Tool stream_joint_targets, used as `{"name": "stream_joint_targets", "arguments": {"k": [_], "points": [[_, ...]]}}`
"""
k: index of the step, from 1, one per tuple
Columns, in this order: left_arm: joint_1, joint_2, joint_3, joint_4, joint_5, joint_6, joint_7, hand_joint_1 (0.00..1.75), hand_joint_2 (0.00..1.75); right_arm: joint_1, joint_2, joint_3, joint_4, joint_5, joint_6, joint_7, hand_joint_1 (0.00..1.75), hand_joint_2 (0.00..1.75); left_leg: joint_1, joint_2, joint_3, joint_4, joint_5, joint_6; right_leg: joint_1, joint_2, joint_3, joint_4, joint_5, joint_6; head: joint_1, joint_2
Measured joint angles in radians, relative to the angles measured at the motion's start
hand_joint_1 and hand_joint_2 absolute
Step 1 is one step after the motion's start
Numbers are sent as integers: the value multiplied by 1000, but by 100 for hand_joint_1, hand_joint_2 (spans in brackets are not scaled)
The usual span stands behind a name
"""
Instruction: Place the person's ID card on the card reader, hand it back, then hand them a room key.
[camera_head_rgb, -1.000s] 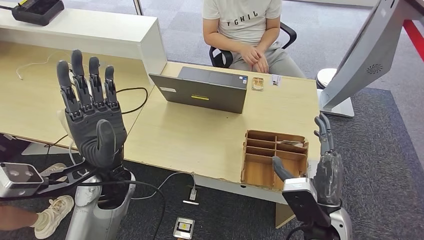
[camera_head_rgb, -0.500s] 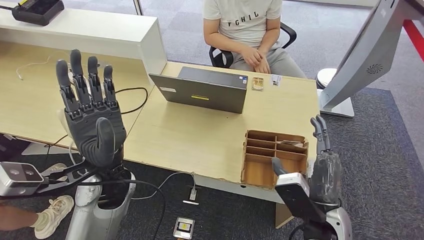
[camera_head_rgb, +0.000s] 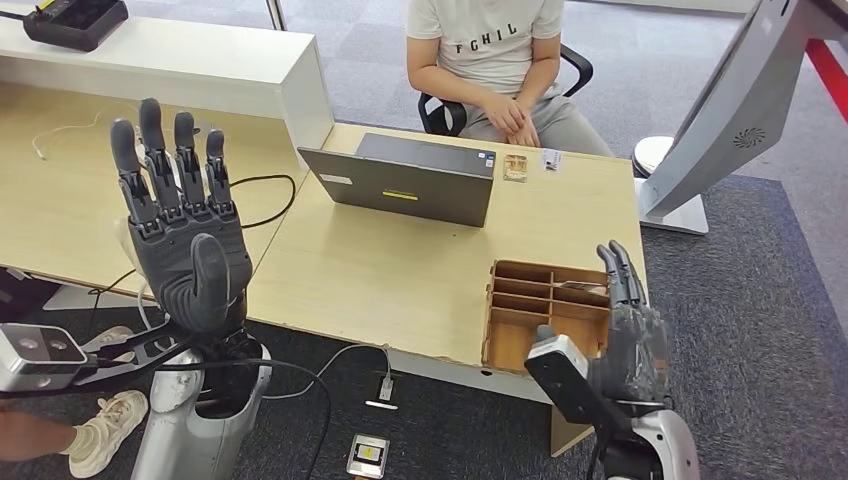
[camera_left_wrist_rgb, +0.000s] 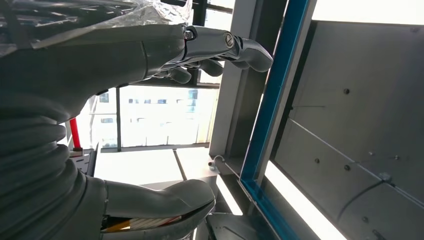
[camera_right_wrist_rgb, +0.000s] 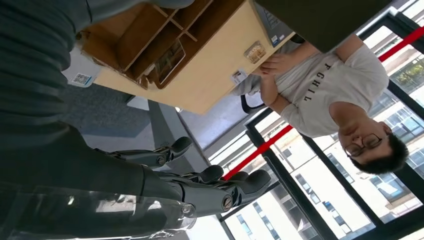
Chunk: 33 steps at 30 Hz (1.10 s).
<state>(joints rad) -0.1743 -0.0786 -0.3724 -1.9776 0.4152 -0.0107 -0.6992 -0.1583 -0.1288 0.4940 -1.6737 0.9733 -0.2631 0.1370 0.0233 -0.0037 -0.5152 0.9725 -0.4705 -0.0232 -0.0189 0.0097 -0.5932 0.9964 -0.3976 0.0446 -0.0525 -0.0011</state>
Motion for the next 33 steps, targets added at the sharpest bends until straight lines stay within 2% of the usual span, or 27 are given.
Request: {"name": "stream_joint_targets", "arguments": {"k": [5, 14, 25, 33], "points": [[-2, 0, 0, 0, 2, 0, 0, 0, 175, -20, -8, 1, 32, 91, 108, 43, 0, 175, 0, 0, 0, 0, 0, 0, 0, 0, 0, 0, 0, 0, 0, 0], [-2, 1, 0, -1, 17, -31, 0, 0, 175, -54, -15, 5, 76, 80, 166, 28, 0, 175, 0, 0, 0, 0, 0, 0, 0, 0, 0, 0, 0, 0, 0, 0], [-38, -3, -2, 15, 38, -77, 0, 0, 175, -168, 10, 34, 253, 53, 161, -20, 0, 175, 0, 0, 0, 0, 0, 0, 0, 0, 0, 0, 0, 0, 0, 0], [-53, -18, -1, 37, 36, -116, 0, 0, 175, -247, 13, 43, 414, 59, 83, -20, 0, 175, 0, 0, 0, 0, 0, 0, 0, 0, 0, 0, 0, 0, 0, 0]]}}
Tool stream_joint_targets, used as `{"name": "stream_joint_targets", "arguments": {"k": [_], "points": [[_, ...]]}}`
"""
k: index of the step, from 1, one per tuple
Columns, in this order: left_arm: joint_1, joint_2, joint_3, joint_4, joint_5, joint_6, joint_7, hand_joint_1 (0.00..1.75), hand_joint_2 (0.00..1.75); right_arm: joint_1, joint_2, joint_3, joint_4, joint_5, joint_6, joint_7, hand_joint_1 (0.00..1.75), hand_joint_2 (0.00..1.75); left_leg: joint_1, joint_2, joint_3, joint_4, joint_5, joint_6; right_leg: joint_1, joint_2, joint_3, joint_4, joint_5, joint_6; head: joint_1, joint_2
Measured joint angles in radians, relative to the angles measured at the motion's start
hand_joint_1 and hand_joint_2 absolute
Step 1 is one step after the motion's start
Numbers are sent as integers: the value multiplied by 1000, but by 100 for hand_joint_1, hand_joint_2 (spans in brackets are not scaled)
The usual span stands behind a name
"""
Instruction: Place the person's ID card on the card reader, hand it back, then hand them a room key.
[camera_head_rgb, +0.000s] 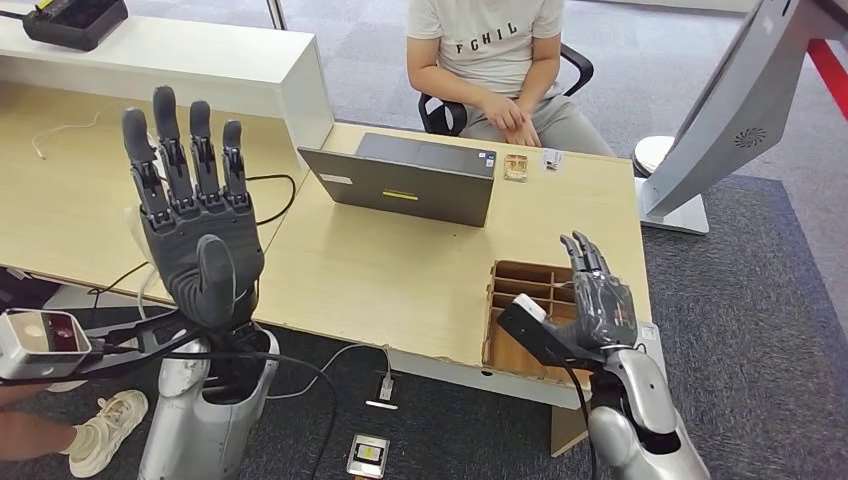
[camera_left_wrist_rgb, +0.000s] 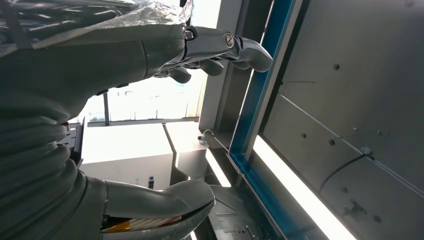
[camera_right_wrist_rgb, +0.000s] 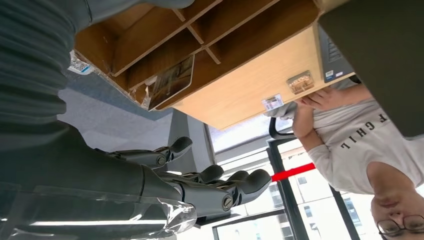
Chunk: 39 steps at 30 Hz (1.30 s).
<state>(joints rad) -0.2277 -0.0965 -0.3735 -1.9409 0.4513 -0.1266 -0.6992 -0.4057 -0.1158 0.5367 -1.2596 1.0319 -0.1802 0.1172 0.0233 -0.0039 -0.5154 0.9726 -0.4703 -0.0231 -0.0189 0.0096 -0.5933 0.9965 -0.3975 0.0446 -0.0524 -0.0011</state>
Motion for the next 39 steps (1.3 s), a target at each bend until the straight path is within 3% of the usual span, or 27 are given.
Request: {"name": "stream_joint_targets", "arguments": {"k": [20, 21, 28, 29, 34, 39], "points": [[0, -4, 2, 14, 7, 4, 0, 0, 175, -51, -37, -5, 200, 14, -8, 41, 5, 175, 0, 0, 0, 0, 0, 0, 0, 0, 0, 0, 0, 0, 0, 0], [0, -4, 2, 14, 6, 0, 0, 0, 175, -51, -39, -7, 204, 11, -10, 41, 11, 175, 0, 0, 0, 0, 0, 0, 0, 0, 0, 0, 0, 0, 0, 0], [1, -7, 3, 25, -1, -21, 0, 0, 175, -53, -44, -9, 230, -5, -22, 31, 139, 175, 0, 0, 0, 0, 0, 0, 0, 0, 0, 0, 0, 0, 0, 0], [1, -8, 3, 27, -1, -23, 0, 0, 175, -53, -44, -9, 233, -8, -24, 29, 150, 175, 0, 0, 0, 0, 0, 0, 0, 0, 0, 0, 0, 0, 0, 0], [2, -11, 5, 34, -2, -30, 0, 0, 175, -57, -43, -9, 246, -16, -34, 24, 159, 175, 0, 0, 0, 0, 0, 0, 0, 0, 0, 0, 0, 0, 0, 0], [2, -15, 10, 41, -3, -34, 0, 0, 175, -64, -43, -9, 255, -24, -38, 20, 157, 175, 0, 0, 0, 0, 0, 0, 0, 0, 0, 0, 0, 0, 0, 0]]}}
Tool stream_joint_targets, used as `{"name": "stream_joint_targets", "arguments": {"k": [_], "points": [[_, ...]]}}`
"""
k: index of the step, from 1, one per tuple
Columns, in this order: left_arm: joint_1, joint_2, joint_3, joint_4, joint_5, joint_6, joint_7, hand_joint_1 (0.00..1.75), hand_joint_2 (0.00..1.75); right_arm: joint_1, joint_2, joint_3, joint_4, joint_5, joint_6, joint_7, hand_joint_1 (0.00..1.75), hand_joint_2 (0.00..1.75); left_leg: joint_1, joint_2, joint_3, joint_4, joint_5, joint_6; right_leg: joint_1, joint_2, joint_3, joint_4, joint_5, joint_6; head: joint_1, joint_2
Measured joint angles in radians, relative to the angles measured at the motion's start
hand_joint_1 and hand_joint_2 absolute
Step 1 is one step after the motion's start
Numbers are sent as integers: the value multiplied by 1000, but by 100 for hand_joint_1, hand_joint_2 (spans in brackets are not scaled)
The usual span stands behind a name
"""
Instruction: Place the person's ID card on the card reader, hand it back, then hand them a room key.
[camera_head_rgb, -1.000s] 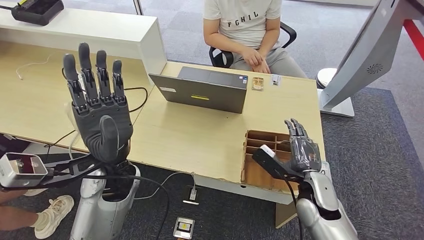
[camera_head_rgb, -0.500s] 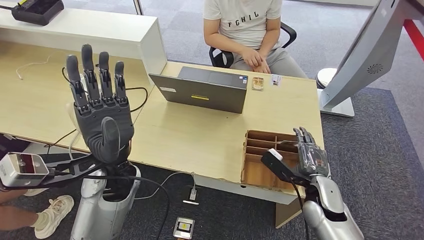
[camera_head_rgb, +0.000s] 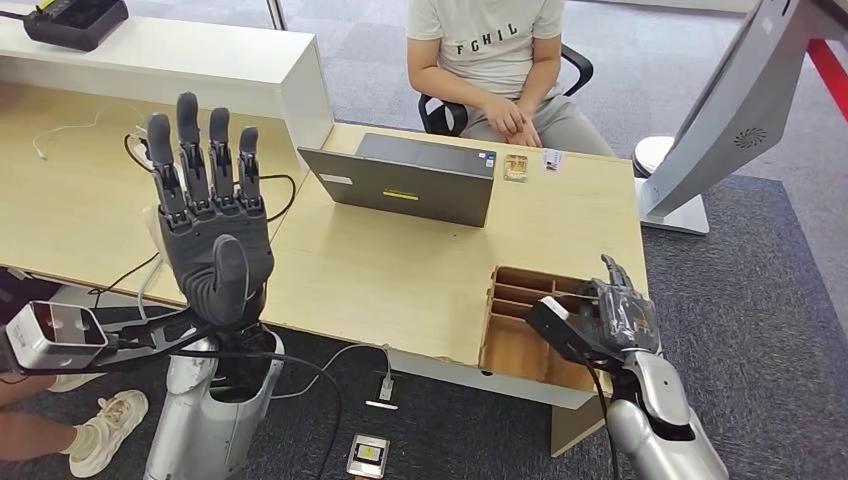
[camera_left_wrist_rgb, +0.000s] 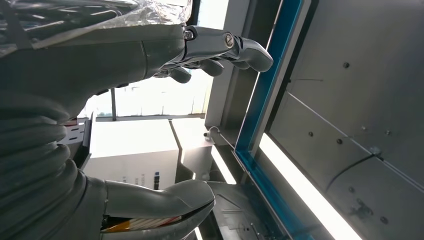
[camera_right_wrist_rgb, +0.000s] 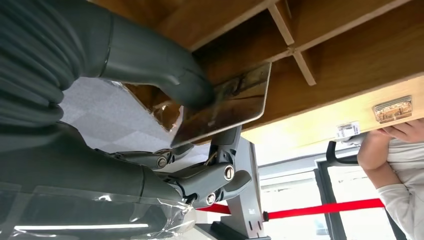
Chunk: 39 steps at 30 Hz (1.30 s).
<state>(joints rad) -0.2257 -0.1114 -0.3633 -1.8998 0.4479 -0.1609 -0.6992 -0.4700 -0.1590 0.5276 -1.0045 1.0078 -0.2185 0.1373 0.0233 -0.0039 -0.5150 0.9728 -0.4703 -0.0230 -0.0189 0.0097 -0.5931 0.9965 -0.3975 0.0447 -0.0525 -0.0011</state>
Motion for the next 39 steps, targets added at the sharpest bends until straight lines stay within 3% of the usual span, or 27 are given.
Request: {"name": "stream_joint_targets", "arguments": {"k": [6, 17, 26, 39], "points": [[0, -3, 4, 5, -1, -5, 0, 0, 175, -3, 0, 0, 2, -3, 0, -1, 152, 175, 0, 0, 0, 0, 0, 0, 0, 0, 0, 0, 0, 0, 0, 0], [0, -6, 9, 12, 6, 4, 0, 0, 175, -3, 2, 0, 2, -8, 2, -1, 174, 175, 0, 0, 0, 0, 0, 0, 0, 0, 0, 0, 0, 0, 0, 0], [-2, -6, 9, 12, 16, 36, 0, 0, 175, -3, 8, 0, 3, -26, -4, -1, 175, 175, 0, 0, 0, 0, 0, 0, 0, 0, 0, 0, 0, 0, 0, 0], [-2, -6, 9, 11, 19, 61, 0, 0, 175, 9, 10, -12, -26, -25, -150, 9, 175, 175, 0, 0, 0, 0, 0, 0, 0, 0, 0, 0, 0, 0, 0, 0]]}}
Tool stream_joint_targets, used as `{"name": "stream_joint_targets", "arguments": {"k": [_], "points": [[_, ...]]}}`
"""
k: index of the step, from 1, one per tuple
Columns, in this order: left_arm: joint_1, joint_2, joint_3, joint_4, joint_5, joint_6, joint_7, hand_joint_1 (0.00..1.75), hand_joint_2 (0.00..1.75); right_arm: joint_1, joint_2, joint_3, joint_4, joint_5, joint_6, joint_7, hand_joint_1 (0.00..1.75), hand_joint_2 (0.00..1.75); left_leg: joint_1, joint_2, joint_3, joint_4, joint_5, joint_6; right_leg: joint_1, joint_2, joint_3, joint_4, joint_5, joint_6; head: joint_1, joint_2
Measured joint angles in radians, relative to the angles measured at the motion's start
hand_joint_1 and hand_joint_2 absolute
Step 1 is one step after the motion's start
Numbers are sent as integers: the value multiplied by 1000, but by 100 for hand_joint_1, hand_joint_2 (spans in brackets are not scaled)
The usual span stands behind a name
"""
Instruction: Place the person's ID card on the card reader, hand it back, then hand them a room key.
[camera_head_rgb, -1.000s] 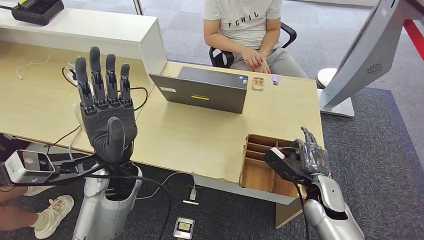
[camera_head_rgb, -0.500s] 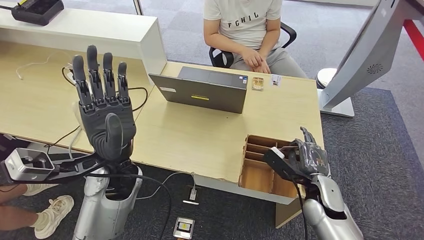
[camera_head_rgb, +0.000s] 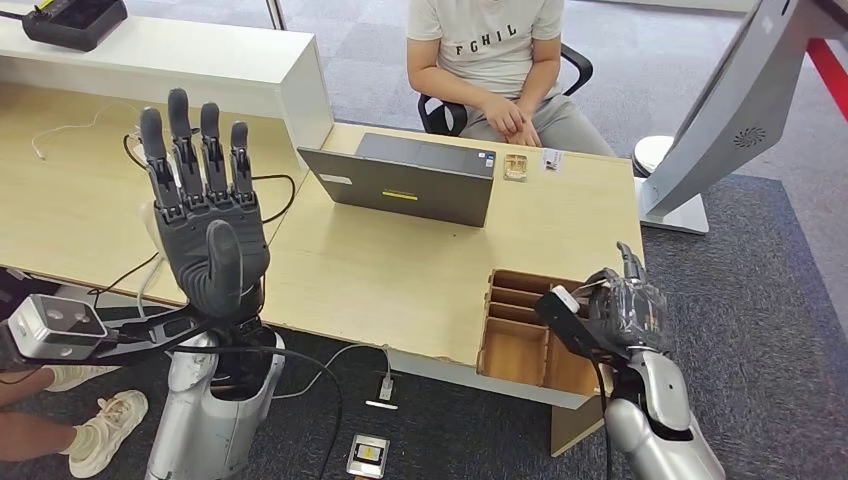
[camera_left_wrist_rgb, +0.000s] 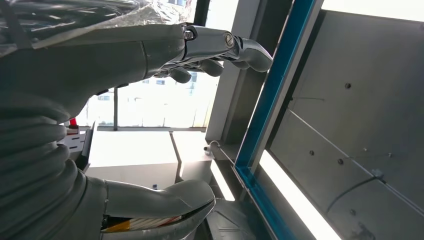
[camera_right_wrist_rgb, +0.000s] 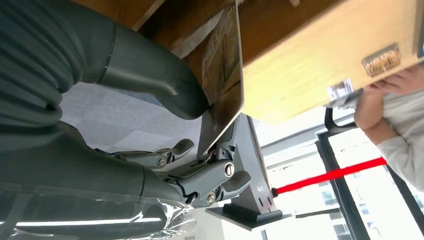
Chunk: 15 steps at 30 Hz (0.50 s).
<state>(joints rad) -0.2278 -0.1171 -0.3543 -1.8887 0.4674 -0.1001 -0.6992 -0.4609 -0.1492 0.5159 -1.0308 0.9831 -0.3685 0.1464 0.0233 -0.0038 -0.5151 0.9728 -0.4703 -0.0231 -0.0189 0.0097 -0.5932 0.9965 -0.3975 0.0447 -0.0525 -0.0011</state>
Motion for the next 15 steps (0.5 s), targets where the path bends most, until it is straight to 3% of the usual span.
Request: {"name": "stream_joint_targets", "arguments": {"k": [15], "points": [[2, 0, -2, 0, 6, 15, 0, 0, 175, 37, -6, -36, -154, -12, -113, 1, 175, 175, 0, 0, 0, 0, 0, 0, 0, 0, 0, 0, 0, 0, 0, 0]]}}
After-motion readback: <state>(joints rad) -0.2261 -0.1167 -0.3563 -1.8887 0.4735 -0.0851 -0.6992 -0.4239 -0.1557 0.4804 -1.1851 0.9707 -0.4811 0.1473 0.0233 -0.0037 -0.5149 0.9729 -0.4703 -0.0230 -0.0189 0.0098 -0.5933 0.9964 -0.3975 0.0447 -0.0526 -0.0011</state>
